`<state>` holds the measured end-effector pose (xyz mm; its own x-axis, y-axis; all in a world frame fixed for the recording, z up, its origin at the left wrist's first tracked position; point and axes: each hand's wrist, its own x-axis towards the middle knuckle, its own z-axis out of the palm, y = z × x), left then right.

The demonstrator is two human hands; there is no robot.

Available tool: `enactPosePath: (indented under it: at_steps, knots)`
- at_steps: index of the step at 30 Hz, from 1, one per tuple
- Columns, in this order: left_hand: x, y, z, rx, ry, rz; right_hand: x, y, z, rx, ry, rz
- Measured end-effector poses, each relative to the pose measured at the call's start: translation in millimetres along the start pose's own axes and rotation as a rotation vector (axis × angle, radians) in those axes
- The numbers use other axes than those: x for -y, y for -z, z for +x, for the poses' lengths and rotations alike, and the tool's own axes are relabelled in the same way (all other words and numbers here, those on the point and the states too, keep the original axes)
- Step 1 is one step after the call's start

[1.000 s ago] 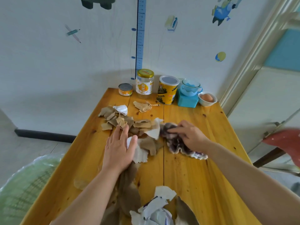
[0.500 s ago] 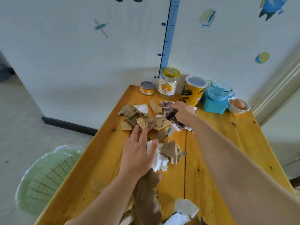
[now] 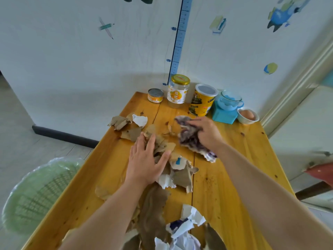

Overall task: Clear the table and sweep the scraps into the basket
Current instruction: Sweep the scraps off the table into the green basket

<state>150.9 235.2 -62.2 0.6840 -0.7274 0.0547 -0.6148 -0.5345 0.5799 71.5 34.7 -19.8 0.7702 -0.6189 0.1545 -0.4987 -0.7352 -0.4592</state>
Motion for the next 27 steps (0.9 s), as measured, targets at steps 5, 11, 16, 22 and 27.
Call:
enactPosePath:
  at_steps: [5,11,16,22,27]
  knots:
    - [3.2,-4.1,3.1,-0.016,-0.02,-0.004,-78.4,37.9,-16.3,-0.11,-0.344,-0.115]
    - [5.4,-7.9,6.0,-0.017,-0.022,0.026,-83.6,13.3,-31.2,-0.044,-0.305,-0.32]
    - [4.7,-7.2,5.6,-0.02,-0.026,0.018,-44.4,-4.5,-12.1,0.029,-0.236,-0.318]
    - [3.7,-6.7,6.8,-0.01,-0.017,0.031,5.9,-34.1,3.3,0.176,-0.014,-0.229]
    - [4.2,-4.0,4.1,0.006,-0.017,0.001,2.7,-4.9,-20.9,-0.04,-0.02,-0.099]
